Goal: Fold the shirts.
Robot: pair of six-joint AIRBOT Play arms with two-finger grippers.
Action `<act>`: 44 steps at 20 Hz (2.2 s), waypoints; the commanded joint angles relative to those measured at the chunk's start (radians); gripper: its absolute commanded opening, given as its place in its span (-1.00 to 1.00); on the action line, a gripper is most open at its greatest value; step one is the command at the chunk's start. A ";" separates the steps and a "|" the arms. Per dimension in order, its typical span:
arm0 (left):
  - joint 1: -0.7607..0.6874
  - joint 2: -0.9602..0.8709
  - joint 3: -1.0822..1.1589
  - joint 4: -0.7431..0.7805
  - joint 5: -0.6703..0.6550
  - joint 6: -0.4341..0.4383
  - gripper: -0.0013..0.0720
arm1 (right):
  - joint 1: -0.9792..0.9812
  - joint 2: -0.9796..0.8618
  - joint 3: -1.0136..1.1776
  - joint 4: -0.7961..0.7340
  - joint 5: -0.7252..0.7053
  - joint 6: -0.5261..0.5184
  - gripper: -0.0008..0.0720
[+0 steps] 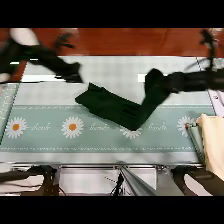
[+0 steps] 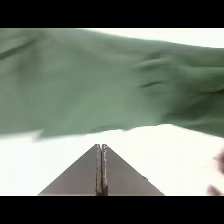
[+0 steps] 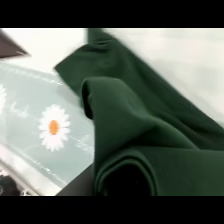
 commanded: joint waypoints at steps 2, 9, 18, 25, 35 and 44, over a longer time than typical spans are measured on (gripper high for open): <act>0.167 0.425 -0.258 0.112 0.109 0.006 -0.90 | 0.277 -0.307 0.221 -0.051 -0.188 0.013 -0.89; 0.138 0.925 -0.744 0.013 0.237 -0.062 -0.90 | 0.407 -0.758 0.584 0.000 -0.205 0.113 -0.88; 0.138 0.915 -0.889 0.006 0.323 -0.061 -0.90 | 0.421 -0.909 0.628 0.268 -0.220 0.086 0.80; 0.140 0.791 -0.890 0.023 0.408 -0.039 -0.90 | 0.291 -0.798 0.664 0.183 0.221 0.021 0.72; 0.102 0.746 -0.892 -0.001 0.525 -0.058 -0.90 | 0.013 0.330 -0.277 -0.850 -0.204 0.525 0.72; 0.019 0.719 -0.892 -0.001 0.579 -0.058 -0.90 | -0.023 0.242 -0.777 -0.122 -0.499 0.318 0.72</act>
